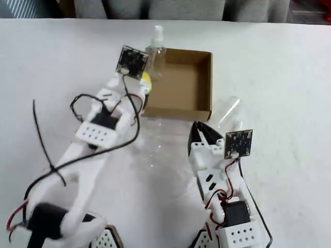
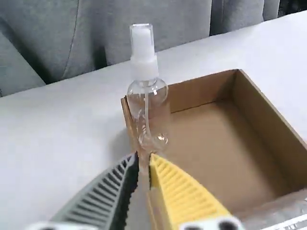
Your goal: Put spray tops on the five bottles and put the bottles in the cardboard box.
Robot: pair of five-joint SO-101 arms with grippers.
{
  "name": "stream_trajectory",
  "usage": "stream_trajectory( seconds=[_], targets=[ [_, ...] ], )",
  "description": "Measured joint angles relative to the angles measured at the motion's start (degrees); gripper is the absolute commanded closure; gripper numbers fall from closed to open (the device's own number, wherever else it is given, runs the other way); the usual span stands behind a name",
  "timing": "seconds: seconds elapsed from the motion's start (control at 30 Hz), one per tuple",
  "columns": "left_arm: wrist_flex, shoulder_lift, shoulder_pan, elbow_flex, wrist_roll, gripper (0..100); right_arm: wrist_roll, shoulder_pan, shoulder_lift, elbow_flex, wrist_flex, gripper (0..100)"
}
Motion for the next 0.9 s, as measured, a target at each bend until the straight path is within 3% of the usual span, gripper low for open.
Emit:
stream_trajectory(
  seconds=[0.27,0.43,0.53,0.67,0.77,0.9],
  targets=[
    [17.23,-14.68,0.0,6.68,0.35,98,2.64,0.18,0.0,0.0,0.0,98.1],
    [27.69,-21.36,-2.64,12.31,6.95,98,8.18,2.46,0.0,0.0,0.0,98.1],
    [28.13,-25.14,-2.81,18.81,9.67,98,9.49,2.99,0.0,0.0,0.0,98.1],
    [25.76,-30.77,-3.96,28.66,13.45,98,18.64,3.08,-0.18,-0.97,3.87,98.1],
    [22.42,-35.25,-6.95,35.25,13.98,98,23.47,3.16,-0.18,-2.9,8.7,98.1],
    [20.92,-39.82,-13.54,37.8,13.36,98,24.62,3.16,-0.18,-10.11,15.91,98.1]
  ],
)
